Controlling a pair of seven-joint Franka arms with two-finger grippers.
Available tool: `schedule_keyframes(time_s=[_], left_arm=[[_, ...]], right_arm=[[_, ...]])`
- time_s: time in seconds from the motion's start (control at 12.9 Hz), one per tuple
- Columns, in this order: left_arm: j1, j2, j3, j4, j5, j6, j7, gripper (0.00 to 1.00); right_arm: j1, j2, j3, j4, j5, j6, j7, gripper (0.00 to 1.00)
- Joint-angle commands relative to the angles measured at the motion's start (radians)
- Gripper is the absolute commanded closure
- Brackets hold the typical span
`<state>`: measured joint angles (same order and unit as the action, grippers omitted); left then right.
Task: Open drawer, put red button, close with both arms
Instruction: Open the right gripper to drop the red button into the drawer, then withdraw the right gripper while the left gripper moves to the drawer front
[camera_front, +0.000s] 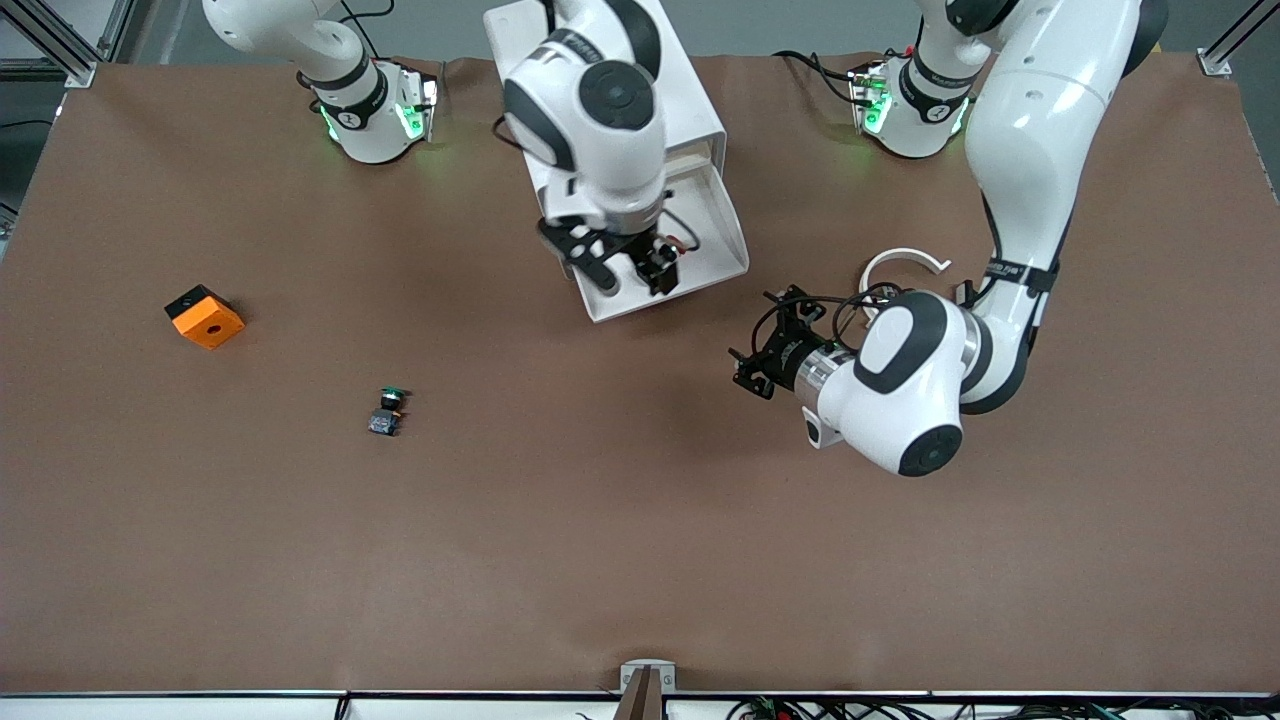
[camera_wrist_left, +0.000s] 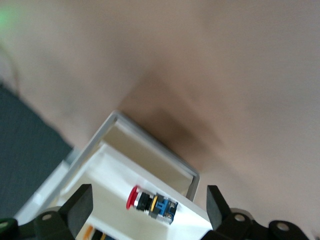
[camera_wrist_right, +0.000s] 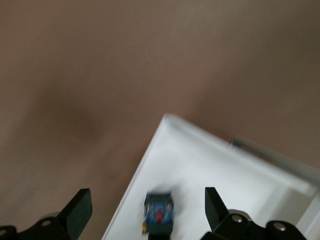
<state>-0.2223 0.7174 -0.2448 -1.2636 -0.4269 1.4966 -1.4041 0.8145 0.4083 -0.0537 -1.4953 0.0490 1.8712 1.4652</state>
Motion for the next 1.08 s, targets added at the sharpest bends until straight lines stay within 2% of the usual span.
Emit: schedule_keyframes(time_s=[0.0,0.15,0.39,0.54,0.77,1.0], left_arm=[[-0.073,-0.084,0.002,-0.023,0.159,0.045,0.134,0.0],[-0.116,-0.104,0.002,-0.025,0.253,0.059,0.145,0.0],[-0.129,-0.113,-0.008,-0.036,0.353,0.189,0.155,0.0],[-0.129,-0.134,-0.039,-0.077,0.434,0.275,0.204,0.0],[-0.147,-0.171,-0.071,-0.222,0.558,0.457,0.199,0.0],[-0.192,-0.211,-0.074,-0.368,0.589,0.577,0.177,0.0]], right_arm=[[-0.16,-0.075,0.015,0.023,0.002,-0.119,-0.303,0.0],[-0.297,-0.114,0.015,0.027,0.002,-0.2,-0.547,0.0],[-0.496,-0.15,0.012,0.033,0.0,-0.285,-0.926,0.0],[-0.61,-0.151,0.012,0.076,-0.012,-0.332,-1.136,0.0],[-0.753,-0.151,0.011,0.107,-0.03,-0.379,-1.411,0.0],[-0.831,-0.151,0.011,0.124,-0.086,-0.429,-1.536,0.0]])
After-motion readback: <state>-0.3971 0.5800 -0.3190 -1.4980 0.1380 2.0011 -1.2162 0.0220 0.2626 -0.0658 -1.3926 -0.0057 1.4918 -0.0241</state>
